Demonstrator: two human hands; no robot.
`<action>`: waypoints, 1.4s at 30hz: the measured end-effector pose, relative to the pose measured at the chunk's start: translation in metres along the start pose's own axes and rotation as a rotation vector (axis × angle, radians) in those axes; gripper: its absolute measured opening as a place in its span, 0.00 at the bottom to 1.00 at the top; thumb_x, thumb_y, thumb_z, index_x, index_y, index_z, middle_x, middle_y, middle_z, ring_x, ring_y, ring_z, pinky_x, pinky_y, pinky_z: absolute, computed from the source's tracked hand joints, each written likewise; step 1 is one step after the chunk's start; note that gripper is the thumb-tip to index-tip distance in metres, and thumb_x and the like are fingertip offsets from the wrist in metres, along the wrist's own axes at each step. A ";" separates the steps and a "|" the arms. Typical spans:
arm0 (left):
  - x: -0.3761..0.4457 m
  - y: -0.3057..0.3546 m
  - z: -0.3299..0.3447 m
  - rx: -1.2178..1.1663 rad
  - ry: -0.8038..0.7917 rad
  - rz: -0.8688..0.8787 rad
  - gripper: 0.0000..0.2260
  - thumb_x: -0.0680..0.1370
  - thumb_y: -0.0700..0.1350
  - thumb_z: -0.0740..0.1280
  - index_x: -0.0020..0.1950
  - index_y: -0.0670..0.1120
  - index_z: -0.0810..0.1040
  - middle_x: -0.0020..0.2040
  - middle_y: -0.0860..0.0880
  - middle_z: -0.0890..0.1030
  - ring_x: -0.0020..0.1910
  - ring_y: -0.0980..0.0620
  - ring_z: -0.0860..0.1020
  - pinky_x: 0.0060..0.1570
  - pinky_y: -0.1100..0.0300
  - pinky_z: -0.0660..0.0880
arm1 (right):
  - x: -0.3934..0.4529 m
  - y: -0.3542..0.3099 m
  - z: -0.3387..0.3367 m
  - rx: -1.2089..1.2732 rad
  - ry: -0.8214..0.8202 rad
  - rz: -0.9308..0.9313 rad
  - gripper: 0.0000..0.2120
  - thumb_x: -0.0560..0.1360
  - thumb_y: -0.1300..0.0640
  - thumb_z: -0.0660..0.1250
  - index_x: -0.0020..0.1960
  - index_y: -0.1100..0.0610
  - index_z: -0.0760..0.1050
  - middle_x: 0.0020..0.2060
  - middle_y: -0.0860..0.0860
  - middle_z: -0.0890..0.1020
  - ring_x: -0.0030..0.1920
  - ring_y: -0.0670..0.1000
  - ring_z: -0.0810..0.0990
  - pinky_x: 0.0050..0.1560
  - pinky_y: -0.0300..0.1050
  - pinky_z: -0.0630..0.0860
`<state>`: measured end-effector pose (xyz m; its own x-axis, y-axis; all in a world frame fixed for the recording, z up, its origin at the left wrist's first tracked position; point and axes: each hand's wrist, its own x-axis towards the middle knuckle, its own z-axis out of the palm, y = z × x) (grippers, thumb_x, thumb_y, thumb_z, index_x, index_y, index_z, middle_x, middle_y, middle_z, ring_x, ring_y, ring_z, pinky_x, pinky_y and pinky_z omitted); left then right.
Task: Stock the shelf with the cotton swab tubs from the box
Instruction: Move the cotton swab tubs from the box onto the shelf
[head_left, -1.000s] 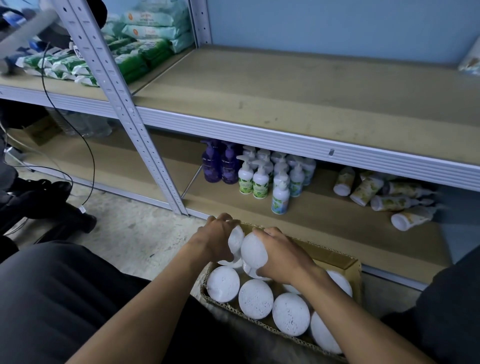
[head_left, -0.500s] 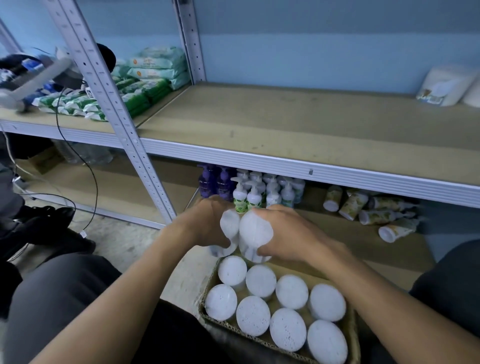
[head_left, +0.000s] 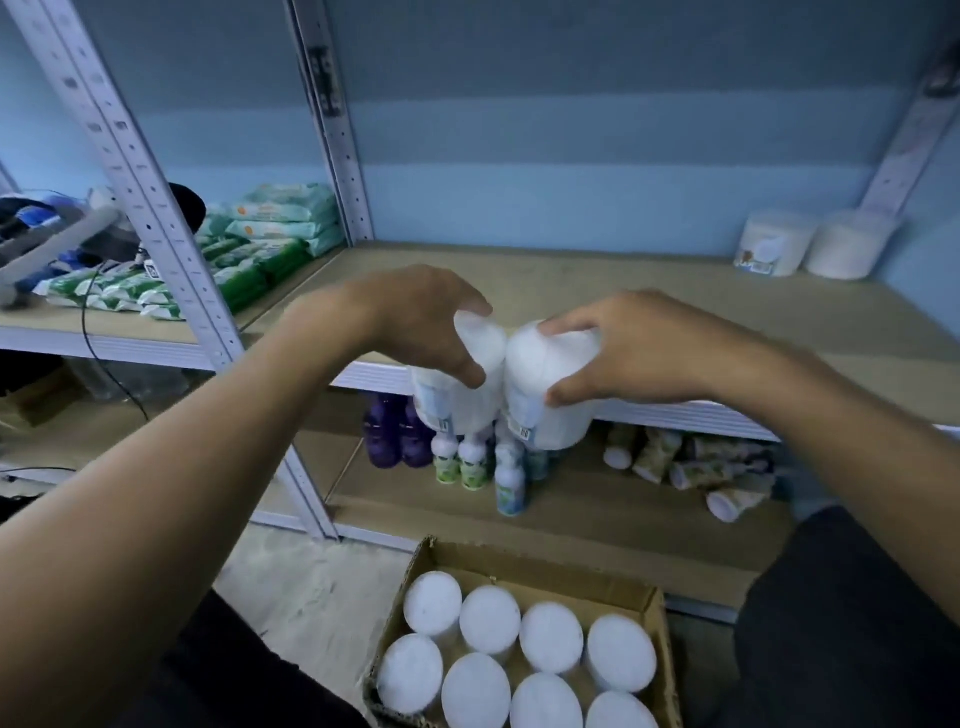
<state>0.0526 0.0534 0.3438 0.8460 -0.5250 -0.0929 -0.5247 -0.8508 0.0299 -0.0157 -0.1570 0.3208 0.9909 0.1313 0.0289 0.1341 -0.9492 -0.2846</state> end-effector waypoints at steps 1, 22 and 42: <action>0.008 0.008 -0.008 0.006 0.009 0.020 0.35 0.69 0.59 0.75 0.75 0.56 0.69 0.74 0.55 0.70 0.71 0.52 0.69 0.68 0.55 0.68 | 0.001 0.006 -0.010 -0.024 0.017 0.011 0.38 0.63 0.37 0.77 0.71 0.41 0.73 0.70 0.45 0.75 0.67 0.49 0.74 0.57 0.42 0.71; 0.143 0.135 -0.004 -0.044 -0.051 0.255 0.34 0.72 0.58 0.74 0.76 0.55 0.68 0.74 0.54 0.69 0.71 0.50 0.69 0.67 0.57 0.68 | -0.013 0.133 -0.051 -0.017 0.068 0.398 0.36 0.67 0.40 0.77 0.72 0.50 0.74 0.71 0.48 0.73 0.69 0.51 0.72 0.61 0.43 0.71; 0.136 0.133 0.017 -0.005 0.077 0.214 0.33 0.69 0.54 0.78 0.72 0.57 0.72 0.70 0.53 0.73 0.67 0.49 0.73 0.63 0.52 0.73 | -0.016 0.115 -0.013 -0.287 0.178 0.330 0.23 0.72 0.64 0.69 0.65 0.49 0.76 0.57 0.56 0.79 0.56 0.61 0.79 0.43 0.48 0.73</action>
<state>0.0962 -0.1301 0.3184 0.7201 -0.6938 -0.0082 -0.6929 -0.7197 0.0453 -0.0164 -0.2720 0.3003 0.9639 -0.2182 0.1525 -0.2161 -0.9759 -0.0303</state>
